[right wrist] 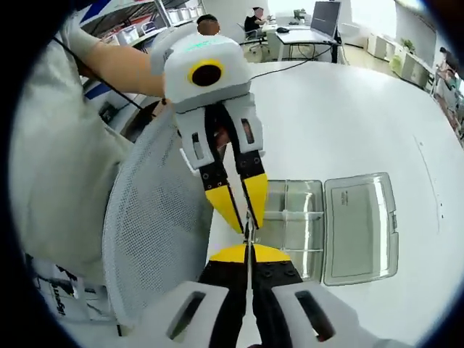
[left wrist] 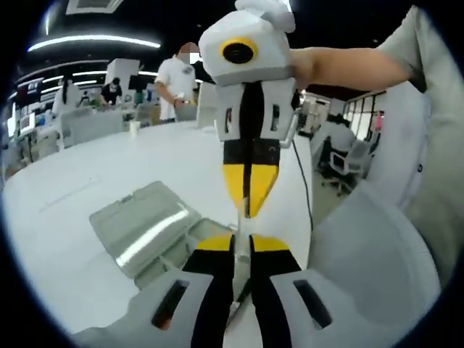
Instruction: Insert the divider into the dual guide fixture by aligning both edges with the guide slots and pushing it downward to the bottom, including one-sided entry, uneven engagement, binding, and posture correction.
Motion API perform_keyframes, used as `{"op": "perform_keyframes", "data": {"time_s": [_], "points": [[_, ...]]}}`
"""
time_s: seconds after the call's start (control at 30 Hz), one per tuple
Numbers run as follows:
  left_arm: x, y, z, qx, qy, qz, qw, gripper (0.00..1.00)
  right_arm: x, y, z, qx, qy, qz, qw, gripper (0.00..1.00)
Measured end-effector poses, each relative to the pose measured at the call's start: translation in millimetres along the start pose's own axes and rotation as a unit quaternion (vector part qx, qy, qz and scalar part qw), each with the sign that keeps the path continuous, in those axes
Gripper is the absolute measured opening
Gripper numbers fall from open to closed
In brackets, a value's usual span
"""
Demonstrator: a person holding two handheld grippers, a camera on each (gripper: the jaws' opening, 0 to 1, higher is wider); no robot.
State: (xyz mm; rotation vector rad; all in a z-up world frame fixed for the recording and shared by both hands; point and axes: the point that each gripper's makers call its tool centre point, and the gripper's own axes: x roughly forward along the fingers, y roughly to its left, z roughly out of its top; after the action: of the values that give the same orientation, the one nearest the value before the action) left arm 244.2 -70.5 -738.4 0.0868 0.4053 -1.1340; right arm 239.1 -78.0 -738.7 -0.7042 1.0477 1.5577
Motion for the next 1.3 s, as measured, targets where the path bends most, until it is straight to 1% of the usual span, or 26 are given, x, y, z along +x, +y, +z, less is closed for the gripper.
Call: {"op": "perform_keyframes", "data": {"time_s": [0.03,0.07,0.1,0.17,0.23,0.3,0.4,0.43,0.47,0.53,0.63,0.73,0.8,0.87,0.93,1.07,1.13,1.2,1.3], "points": [[-1.7,1.3,-0.1,0.01,0.002,0.007,0.9999,0.05,0.4,2.0,-0.5,0.015,0.003,0.007,0.9999,0.0],[-2.5,0.1,-0.2,0.011,0.002,0.007,0.9999,0.05,0.8,1.6,-0.4,0.017,0.004,0.009,0.9998,0.0],[-2.8,-0.6,-0.5,0.011,0.003,0.006,0.9999,0.05,1.2,1.5,1.3,0.037,0.0,0.012,0.9992,0.0],[-4.4,0.1,-1.3,0.017,0.005,0.012,0.9998,0.05,0.9,1.2,2.5,0.06,-0.001,0.015,0.9981,0.0],[-6.4,0.3,-0.4,0.016,0.004,0.014,0.9998,0.05,0.8,1.4,4.1,0.065,-0.002,0.018,0.9978,0.0],[-8.1,0.3,-0.3,0.017,0.004,0.017,0.9997,0.04,0.6,3.1,6.3,0.08,-0.004,0.019,0.9966,0.0],[-10.5,-1.6,-0.9,0.019,0.007,0.018,0.9996,0.04,0.2,5.4,7.9,0.079,-0.007,0.023,0.9966,0.0],[-11.9,-2.0,-0.9,0.021,0.007,0.019,0.9996,0.04,-0.4,5.5,10.3,0.1,-0.012,0.024,0.9946,0.0],[-12.6,-2.1,-0.6,0.019,0.007,0.019,0.9996,0.04,-1.1,4.9,11.5,0.104,-0.015,0.024,0.9942,0.0],[-13.8,-2.5,-0.4,0.016,0.008,0.018,0.9997,0.04,-0.5,6.6,11.9,0.093,-0.015,0.026,0.9952,0.0],[-15.8,-0.8,0.1,0.022,0.012,0.023,0.9994,0.06,1.3,5.3,15.2,0.096,-0.013,0.019,0.9951,0.0],[-18.3,1.2,-1.9,0.019,0.017,0.028,0.9993,0.13,2.0,3.1,16.4,0.093,-0.009,0.014,0.9955,0.0],[-21.9,3.0,-2.6,0.02,0.016,0.032,0.9991,0.16,3.1,0.5,15.1,0.085,0.0,0.005,0.9964,0.0],[-24.6,4.6,-3.7,0.021,0.019,0.036,0.9989,0.17,4.2,-1.2,15.2,0.088,0.001,0.003,0.9961,0.0],[-26.4,5.7,-4.9,0.024,0.023,0.039,0.9987,0.18,6.3,-3.5,12.7,0.083,0.012,-0.008,0.9964,0.0],[-28.6,8.2,-9.7,0.028,0.041,0.045,0.9978,0.27,10.1,-11.5,9.3,0.077,0.027,-0.025,0.9963,0.0],[-31.0,12.1,-11.4,0.035,0.049,0.054,0.9967,0.28,12.6,-14.1,8.9,0.069,0.032,-0.031,0.9966,0.0],[-32.3,13.9,-12.1,0.036,0.054,0.057,0.9962,0.29,14.6,-17.4,7.4,0.054,0.044,-0.039,0.9968,0.0],[-32.8,15.5,-11.5,0.033,0.058,0.06,0.996,0.32,18.5,-19.4,6.3,0.043,0.054,-0.044,0.9966,0.0]]}}
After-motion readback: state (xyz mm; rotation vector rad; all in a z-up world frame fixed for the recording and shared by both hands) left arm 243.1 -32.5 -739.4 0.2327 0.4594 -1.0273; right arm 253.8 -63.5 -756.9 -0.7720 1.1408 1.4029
